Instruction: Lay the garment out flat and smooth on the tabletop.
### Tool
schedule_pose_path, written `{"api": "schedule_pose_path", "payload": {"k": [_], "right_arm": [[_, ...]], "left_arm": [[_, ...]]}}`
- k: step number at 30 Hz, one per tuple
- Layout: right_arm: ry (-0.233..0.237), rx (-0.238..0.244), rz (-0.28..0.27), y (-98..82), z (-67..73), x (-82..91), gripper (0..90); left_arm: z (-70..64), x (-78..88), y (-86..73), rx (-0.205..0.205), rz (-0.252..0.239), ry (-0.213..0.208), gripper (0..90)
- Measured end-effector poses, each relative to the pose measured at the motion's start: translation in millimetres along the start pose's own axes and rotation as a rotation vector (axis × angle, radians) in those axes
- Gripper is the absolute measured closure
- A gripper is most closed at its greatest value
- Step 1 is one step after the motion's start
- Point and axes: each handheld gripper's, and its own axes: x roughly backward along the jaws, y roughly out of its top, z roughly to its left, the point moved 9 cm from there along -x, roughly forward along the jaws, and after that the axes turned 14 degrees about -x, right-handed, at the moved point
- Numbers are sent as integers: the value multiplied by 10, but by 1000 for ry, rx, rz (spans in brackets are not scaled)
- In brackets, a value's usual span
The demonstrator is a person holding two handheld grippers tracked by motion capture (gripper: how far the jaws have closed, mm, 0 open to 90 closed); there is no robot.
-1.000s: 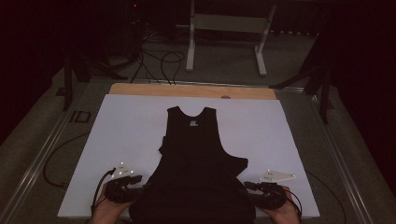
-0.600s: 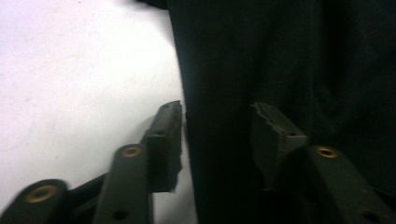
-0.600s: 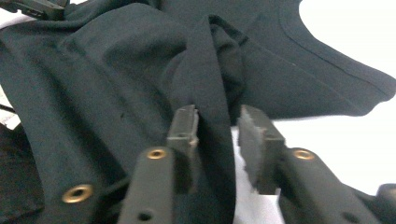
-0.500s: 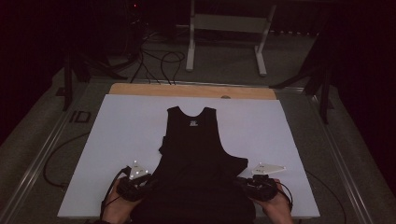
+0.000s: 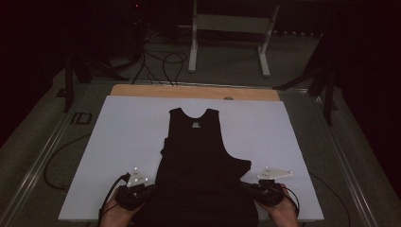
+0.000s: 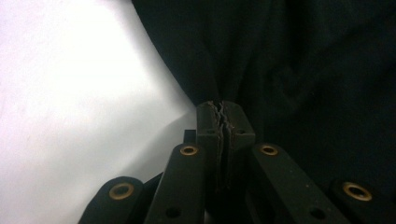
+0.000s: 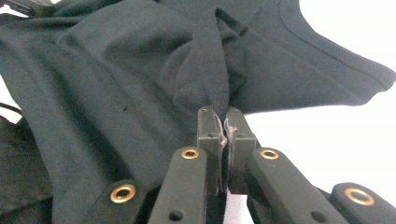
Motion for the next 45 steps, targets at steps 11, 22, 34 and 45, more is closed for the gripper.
{"api": "schedule_pose_path", "payload": {"k": [11,22,34,45], "right_arm": [[-27,-40,7,-133,-16,183,873],[-40,-62,35,-315,-11,290,873],[-49,-65,61,-438,-12,345,871],[-10,-1,-1,-269,97,285,558]], "left_arm": [[-163,282,-314,46,18,-45,869],[-393,434,-514,47,38,-96,865],[-386,475,-577,72,35,-78,860],[-112,412,-412,78,-58,35,544]]}}
